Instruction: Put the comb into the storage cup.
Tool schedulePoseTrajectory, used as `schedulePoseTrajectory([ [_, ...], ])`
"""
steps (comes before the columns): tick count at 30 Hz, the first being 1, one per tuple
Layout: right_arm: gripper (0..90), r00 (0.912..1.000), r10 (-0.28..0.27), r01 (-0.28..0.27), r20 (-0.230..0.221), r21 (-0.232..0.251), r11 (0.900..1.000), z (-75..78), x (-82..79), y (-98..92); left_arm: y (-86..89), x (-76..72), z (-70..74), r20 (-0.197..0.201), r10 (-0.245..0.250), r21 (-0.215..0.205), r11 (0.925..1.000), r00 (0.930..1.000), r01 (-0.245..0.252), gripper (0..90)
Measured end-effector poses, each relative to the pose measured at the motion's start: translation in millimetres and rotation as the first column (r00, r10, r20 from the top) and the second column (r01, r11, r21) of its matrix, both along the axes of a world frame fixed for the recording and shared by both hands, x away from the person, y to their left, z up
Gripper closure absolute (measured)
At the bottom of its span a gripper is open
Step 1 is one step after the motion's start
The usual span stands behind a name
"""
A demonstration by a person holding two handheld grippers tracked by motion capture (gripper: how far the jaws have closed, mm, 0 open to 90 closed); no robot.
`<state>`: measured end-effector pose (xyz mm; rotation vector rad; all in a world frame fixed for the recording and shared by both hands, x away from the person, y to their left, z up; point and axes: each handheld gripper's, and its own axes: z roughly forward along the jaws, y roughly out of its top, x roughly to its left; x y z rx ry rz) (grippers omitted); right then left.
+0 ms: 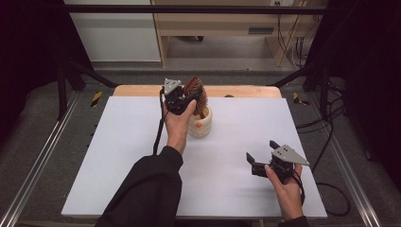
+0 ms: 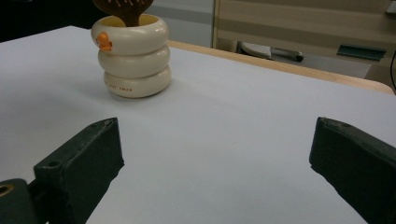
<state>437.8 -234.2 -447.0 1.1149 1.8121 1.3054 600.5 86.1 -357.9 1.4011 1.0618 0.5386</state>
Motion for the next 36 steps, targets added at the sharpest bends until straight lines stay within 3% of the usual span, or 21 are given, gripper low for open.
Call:
schedulePoseTrajectory([
  [19,3.1,1.0,0.002,-0.002,0.001,-0.003,1.0,-0.1,-0.2,0.7,9.0,3.5,-0.9,-0.02,-0.014,0.003,0.9999,0.9997,0.014,49.1],
  [36,3.2,1.0,0.008,-0.008,0.0,-0.011,1.0,-0.7,-0.1,1.2,19.7,5.6,-4.7,-0.035,-0.012,-0.019,0.9997,0.9993,0.011,48.4],
])
